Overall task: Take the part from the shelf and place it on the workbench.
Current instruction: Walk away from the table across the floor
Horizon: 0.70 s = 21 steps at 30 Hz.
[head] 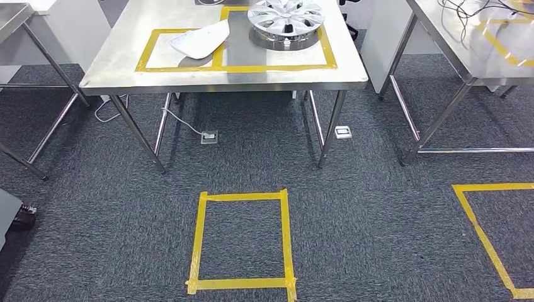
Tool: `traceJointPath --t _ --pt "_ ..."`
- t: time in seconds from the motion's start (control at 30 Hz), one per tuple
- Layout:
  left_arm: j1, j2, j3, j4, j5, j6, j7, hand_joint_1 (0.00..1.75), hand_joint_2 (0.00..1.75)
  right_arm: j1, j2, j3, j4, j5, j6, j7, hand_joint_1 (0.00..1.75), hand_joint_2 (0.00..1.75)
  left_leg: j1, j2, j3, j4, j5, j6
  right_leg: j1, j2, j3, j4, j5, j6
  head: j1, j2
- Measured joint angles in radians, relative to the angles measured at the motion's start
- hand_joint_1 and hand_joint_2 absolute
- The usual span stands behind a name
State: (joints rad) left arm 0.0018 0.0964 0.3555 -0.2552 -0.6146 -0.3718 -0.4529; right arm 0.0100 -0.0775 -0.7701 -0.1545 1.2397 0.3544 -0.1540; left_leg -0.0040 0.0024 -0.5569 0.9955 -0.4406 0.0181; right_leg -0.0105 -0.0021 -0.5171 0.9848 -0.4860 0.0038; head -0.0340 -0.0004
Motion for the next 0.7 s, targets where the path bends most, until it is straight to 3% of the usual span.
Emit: traceJointPath --t 0.07,0.1,0.2,0.23,0.27,0.3,0.37,0.43,0.53,0.6,0.7 --pt "0.0 0.0 0.0 0.0 0.0 -0.004 -0.008 0.0 0.0 0.001 0.0 0.0 0.0 -0.001 -0.004 0.0 0.0 0.0 0.004 -0.001 -0.01 0.021 -0.017 -0.011 -0.005 0.0 0.002 -0.003 0.007 -0.011 -0.001 0.0" --pt "0.0 0.0 0.0 0.0 0.0 -0.006 -0.013 0.0 0.0 0.001 0.001 0.0 0.0 -0.002 -0.007 0.0 0.0 0.0 0.006 -0.002 -0.025 0.056 -0.042 -0.018 -0.008 0.0 0.002 -0.005 0.011 -0.016 -0.003 0.0" --pt "0.0 -0.001 0.0 0.0 0.0 -0.01 -0.021 0.0 0.0 0.002 0.0 -0.001 0.0 -0.004 -0.011 0.0 0.0 0.0 0.015 -0.002 -0.104 0.245 -0.14 -0.035 -0.01 -0.001 -0.001 -0.004 0.014 -0.022 -0.006 0.0" --pt "0.001 -0.002 0.0 0.0 0.0 -0.011 -0.022 0.0 0.0 0.003 0.0 -0.001 0.0 -0.004 -0.012 0.0 0.0 0.0 0.016 -0.002 -0.119 0.283 -0.15 -0.037 -0.01 0.0 -0.002 -0.004 0.015 -0.022 -0.006 0.0" --pt "0.001 -0.003 0.0 0.0 0.0 -0.011 -0.023 0.0 0.0 0.004 0.0 -0.001 0.0 -0.004 -0.013 0.0 0.0 0.0 0.018 -0.002 -0.117 0.284 -0.14 -0.038 -0.01 0.0 -0.001 -0.004 0.015 -0.021 -0.006 0.0" --pt "0.001 -0.003 0.0 0.0 0.0 -0.011 -0.023 0.0 0.0 0.005 0.0 -0.001 0.0 -0.004 -0.013 0.0 0.0 0.0 0.018 -0.002 -0.095 0.244 -0.112 -0.037 -0.01 0.0 0.0 -0.003 0.015 -0.021 -0.006 0.0" --pt "0.0 -0.003 0.0 0.0 0.0 -0.011 -0.024 0.0 0.0 0.005 0.0 -0.001 0.0 -0.004 -0.014 0.0 0.0 0.0 0.016 -0.003 -0.022 0.101 -0.046 -0.029 -0.008 0.001 0.003 -0.003 0.014 -0.019 -0.006 0.0" --pt "-0.001 -0.002 0.0 -0.001 0.0 -0.011 -0.024 0.0 0.0 0.004 0.0 -0.001 0.0 -0.004 -0.015 0.0 0.0 0.0 0.011 -0.004 0.019 0.011 -0.02 -0.018 -0.004 0.002 -0.001 -0.003 0.016 -0.012 -0.006 0.0" --pt "-0.001 -0.001 0.0 -0.001 0.0 -0.011 -0.024 0.0 0.0 0.004 0.0 -0.001 -0.001 -0.004 -0.017 0.0 0.0 0.0 0.008 -0.003 0.018 -0.008 -0.016 -0.001 -0.004 0.002 -0.009 -0.003 0.019 0.007 -0.005 0.0" --pt "-0.001 -0.001 0.0 -0.001 0.0 -0.011 -0.025 0.0 0.0 0.005 0.0 -0.001 -0.001 -0.004 -0.017 0.0 0.0 0.0 0.012 -0.002 0.02 -0.022 -0.002 0.015 -0.004 0.002 -0.028 0.035 -0.007 0.008 -0.004 0.0" --pt "-0.002 -0.003 0.0 -0.001 0.0 -0.01 -0.026 0.0 0.0 0.004 -0.002 -0.001 -0.001 -0.004 -0.017 0.0 0.0 0.0 0.01 0.001 0.009 -0.026 0.011 0.028 -0.005 0.002 -0.113 0.227 -0.102 -0.003 -0.002 0.0"
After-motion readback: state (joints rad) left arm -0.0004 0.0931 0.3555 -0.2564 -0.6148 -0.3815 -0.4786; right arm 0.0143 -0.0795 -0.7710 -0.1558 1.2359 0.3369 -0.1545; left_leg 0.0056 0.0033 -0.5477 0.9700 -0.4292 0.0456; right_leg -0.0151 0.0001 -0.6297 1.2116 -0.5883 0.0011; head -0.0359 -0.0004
